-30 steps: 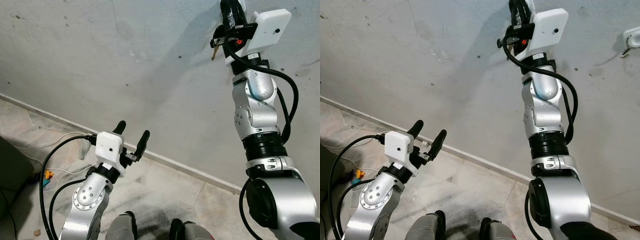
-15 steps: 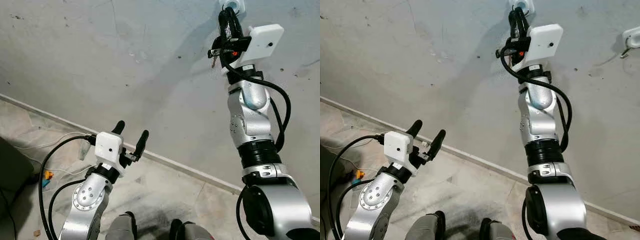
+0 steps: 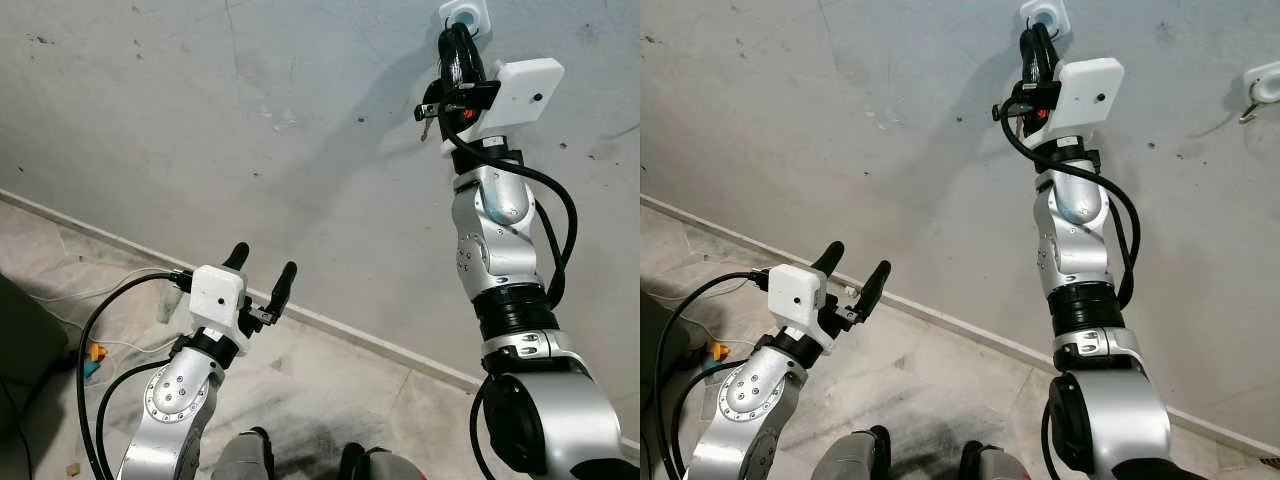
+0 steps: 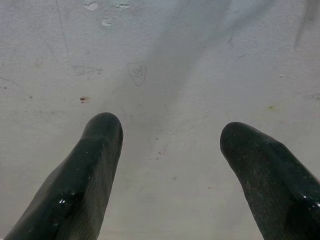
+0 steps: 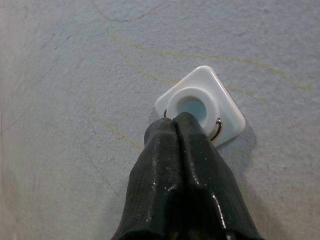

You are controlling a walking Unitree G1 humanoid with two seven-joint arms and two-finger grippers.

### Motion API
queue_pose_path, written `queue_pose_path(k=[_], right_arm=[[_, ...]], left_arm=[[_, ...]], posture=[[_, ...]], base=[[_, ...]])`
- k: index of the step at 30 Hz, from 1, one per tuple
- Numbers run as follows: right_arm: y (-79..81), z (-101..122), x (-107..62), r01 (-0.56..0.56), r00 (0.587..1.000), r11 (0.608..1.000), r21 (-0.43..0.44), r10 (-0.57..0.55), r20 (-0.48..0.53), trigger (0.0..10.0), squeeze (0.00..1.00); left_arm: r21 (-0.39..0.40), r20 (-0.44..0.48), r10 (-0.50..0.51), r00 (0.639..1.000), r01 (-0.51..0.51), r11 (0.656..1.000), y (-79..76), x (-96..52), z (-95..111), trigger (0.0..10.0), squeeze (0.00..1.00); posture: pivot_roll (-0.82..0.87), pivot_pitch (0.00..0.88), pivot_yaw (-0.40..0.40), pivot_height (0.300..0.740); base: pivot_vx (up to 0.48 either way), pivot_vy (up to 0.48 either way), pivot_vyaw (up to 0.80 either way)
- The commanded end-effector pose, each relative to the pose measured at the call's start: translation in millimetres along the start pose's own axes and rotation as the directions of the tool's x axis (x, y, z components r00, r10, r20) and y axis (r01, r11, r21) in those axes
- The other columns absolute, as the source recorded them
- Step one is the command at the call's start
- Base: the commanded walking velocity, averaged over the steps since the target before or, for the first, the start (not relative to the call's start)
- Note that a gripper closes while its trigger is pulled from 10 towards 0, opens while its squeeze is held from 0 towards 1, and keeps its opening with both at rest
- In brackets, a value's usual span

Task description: Hang keys on a hook

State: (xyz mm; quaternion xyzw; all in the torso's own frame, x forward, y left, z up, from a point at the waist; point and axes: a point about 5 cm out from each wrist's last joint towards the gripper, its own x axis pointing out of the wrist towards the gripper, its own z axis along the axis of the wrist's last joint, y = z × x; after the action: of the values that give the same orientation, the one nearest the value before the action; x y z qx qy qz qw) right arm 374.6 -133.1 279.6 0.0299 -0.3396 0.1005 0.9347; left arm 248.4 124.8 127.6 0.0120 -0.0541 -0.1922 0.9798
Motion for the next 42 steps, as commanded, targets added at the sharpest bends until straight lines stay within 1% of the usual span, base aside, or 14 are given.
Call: queue_pose_path(k=[1,3,5,8,11,28,29,31,32,34,35,36,37,42], right_arm=[[-21.8,-22,-15.0,0.141,0.983,0.988,0.063,-0.133,-0.123,10.0,0.00],[-24.1,-21,-12.8,0.166,0.981,0.977,0.134,-0.150,-0.123,10.0,0.00],[-24.1,-19,-10.7,0.167,0.982,0.970,0.179,-0.148,-0.117,10.0,0.00],[-25.8,-20,-10.4,0.191,0.978,0.954,0.232,-0.166,-0.122,10.0,0.00],[-29.9,-19,-10.1,0.214,0.975,0.942,0.258,-0.188,-0.122,10.0,0.00],[-45.0,-6,-4.1,0.237,0.971,0.948,0.213,-0.227,-0.075,10.0,0.00],[-51.6,-2,-3.1,0.249,0.968,0.949,0.191,-0.242,-0.062,10.0,0.00],[-53.5,-1,-2.8,0.252,0.968,0.950,0.187,-0.245,-0.059,10.0,0.00],[-54.7,-1,-3.0,0.255,0.967,0.951,0.175,-0.248,-0.060,10.0,0.71],[-55.1,-1,-3.3,0.256,0.966,0.952,0.168,-0.249,-0.062,10.0,0.71],[-54.8,-2,-3.7,0.255,0.967,0.952,0.167,-0.248,-0.064,10.0,0.77],[-54.8,-2,-3.7,0.255,0.967,0.952,0.167,-0.248,-0.064,10.0,0.77],[-53.7,-2,-4.0,0.251,0.968,0.954,0.166,-0.244,-0.065,10.0,1.00],[-49.8,-4,-4.2,0.241,0.970,0.957,0.164,-0.233,-0.068,10.0,1.00]], left_arm=[[0.001,-0.018,0.004,1.000,-0.004,1.000,0.4,-2.6,-5,10.0,0.00],[0.000,-0.017,0.005,1.000,-0.005,1.000,0.4,-2.9,-5,10.0,0.00],[-0.001,-0.018,0.006,1.000,-0.006,1.000,0.2,-2.7,-5,10.0,0.00],[-0.003,-0.017,0.006,1.000,-0.006,1.000,-0.2,-2.4,-5,10.0,0.00],[-0.003,-0.016,0.011,1.000,-0.011,1.000,0.2,-2.4,-5,10.0,0.00],[-0.004,-0.015,0.023,1.000,-0.023,1.000,1.1,-3.8,-5,10.0,0.00],[-0.007,-0.016,0.023,1.000,-0.023,1.000,0.8,-4.0,-6,10.0,0.00],[-0.008,-0.016,0.023,1.000,-0.023,1.000,0.8,-4.1,-6,10.0,0.00],[-0.009,-0.016,0.023,1.000,-0.023,1.000,0.7,-4.0,-6,10.0,0.00],[-0.009,-0.016,0.023,1.000,-0.023,1.000,0.7,-4.0,-6,10.0,0.00],[-0.009,-0.016,0.022,1.000,-0.022,1.000,0.6,-4.0,-6,10.0,0.00],[-0.009,-0.016,0.022,1.000,-0.022,1.000,0.6,-4.0,-6,10.0,0.00],[-0.010,-0.016,0.022,1.000,-0.022,1.000,0.5,-4.1,-6,10.0,0.00],[-0.009,-0.018,0.022,1.000,-0.022,1.000,0.5,-4.2,-6,10.0,0.00]], posture=[[0.13,0.165,-0.009,0.740],[0.13,0.165,-0.008,0.740],[0.13,0.167,-0.008,0.740],[0.13,0.167,-0.009,0.740],[0.13,0.168,-0.009,0.740],[0.13,0.173,-0.006,0.740],[0.13,0.174,-0.007,0.740],[0.13,0.174,-0.007,0.740],[0.13,0.174,-0.008,0.740],[0.13,0.174,-0.008,0.740],[0.13,0.175,-0.008,0.740],[0.13,0.175,-0.008,0.740],[0.13,0.174,-0.007,0.740],[0.13,0.175,-0.007,0.740]], base=[[0.000,0.000,0.00],[0.000,0.000,0.00],[0.000,0.000,0.00],[0.000,0.000,0.00],[0.000,0.000,0.00],[0.000,0.000,0.00],[0.000,0.000,0.00],[0.000,0.000,0.00],[0.000,0.000,0.00],[0.000,0.000,0.00],[0.000,0.000,0.00],[0.000,0.000,0.00],[0.000,0.000,0.00],[0.000,0.000,0.00]])
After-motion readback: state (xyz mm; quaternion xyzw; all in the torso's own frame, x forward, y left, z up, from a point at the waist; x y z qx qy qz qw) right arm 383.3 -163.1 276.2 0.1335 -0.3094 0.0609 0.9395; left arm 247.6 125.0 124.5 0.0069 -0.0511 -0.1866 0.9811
